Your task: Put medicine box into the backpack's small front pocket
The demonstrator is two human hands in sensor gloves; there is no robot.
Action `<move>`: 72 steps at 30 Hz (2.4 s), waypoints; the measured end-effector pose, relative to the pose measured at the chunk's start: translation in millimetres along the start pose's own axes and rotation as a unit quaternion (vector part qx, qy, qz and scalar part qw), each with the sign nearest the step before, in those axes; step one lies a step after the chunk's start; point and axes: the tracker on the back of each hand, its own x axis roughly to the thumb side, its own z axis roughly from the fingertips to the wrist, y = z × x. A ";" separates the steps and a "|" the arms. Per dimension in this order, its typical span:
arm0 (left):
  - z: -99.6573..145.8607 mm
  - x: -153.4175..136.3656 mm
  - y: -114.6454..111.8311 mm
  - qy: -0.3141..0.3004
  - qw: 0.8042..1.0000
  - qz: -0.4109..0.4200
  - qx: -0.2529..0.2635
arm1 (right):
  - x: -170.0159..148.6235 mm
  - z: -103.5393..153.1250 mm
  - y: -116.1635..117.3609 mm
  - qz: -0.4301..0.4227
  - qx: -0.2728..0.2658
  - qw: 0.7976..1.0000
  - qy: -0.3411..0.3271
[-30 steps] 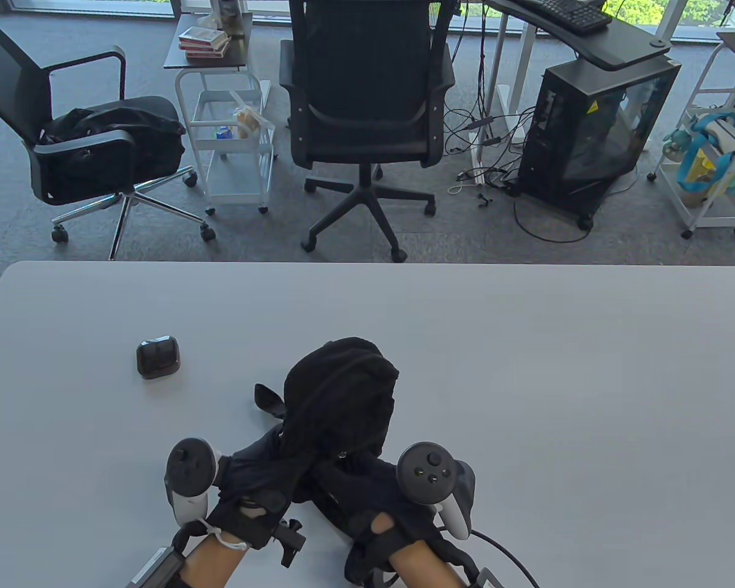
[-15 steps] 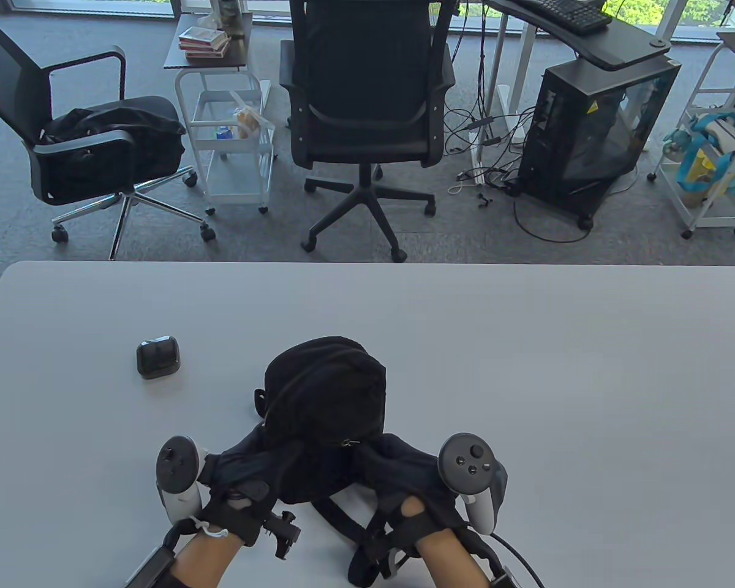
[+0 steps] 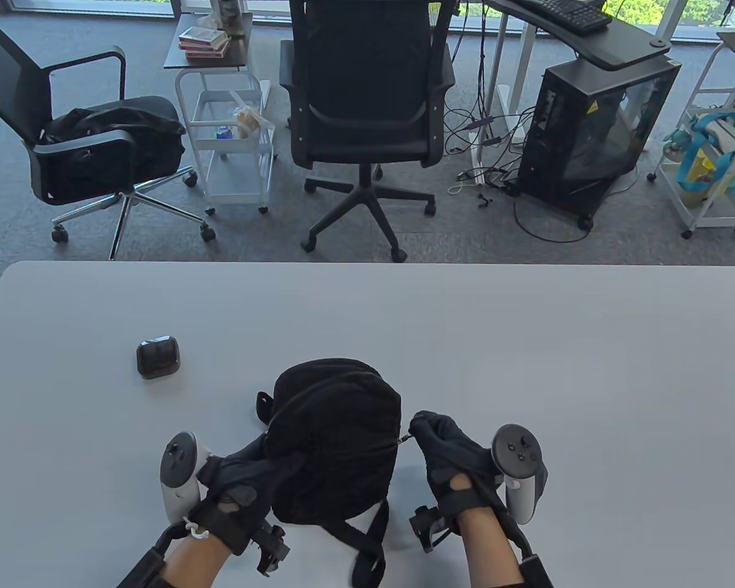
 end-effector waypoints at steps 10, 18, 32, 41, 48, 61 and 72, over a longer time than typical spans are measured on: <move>-2.5 -5.6 4.2 0.013 0.992 0.117 -0.054 | -19.3 0.0 41.2 -0.198 0.240 0.949 0.055; -2.0 -9.6 10.0 0.031 0.994 0.102 -0.038 | -11.2 -0.4 46.7 -0.265 0.215 0.940 0.013; -3.3 -1.5 17.2 0.020 0.996 -0.090 0.002 | 24.4 6.2 40.0 -0.243 0.154 0.955 -0.075; -19.3 1.6 64.4 0.052 0.975 -0.188 0.106 | 29.8 7.2 26.3 -0.224 0.081 0.966 -0.099; -52.7 19.1 130.1 0.129 0.850 -0.454 0.233 | 30.6 7.0 15.5 -0.228 0.034 0.969 -0.091; -106.7 3.0 213.3 0.314 0.694 -0.567 0.313 | 40.4 11.7 26.9 -0.208 0.070 0.970 -0.105; -105.3 -20.0 239.4 0.382 0.715 -0.505 0.296 | 41.4 11.3 33.3 -0.184 0.086 0.973 -0.105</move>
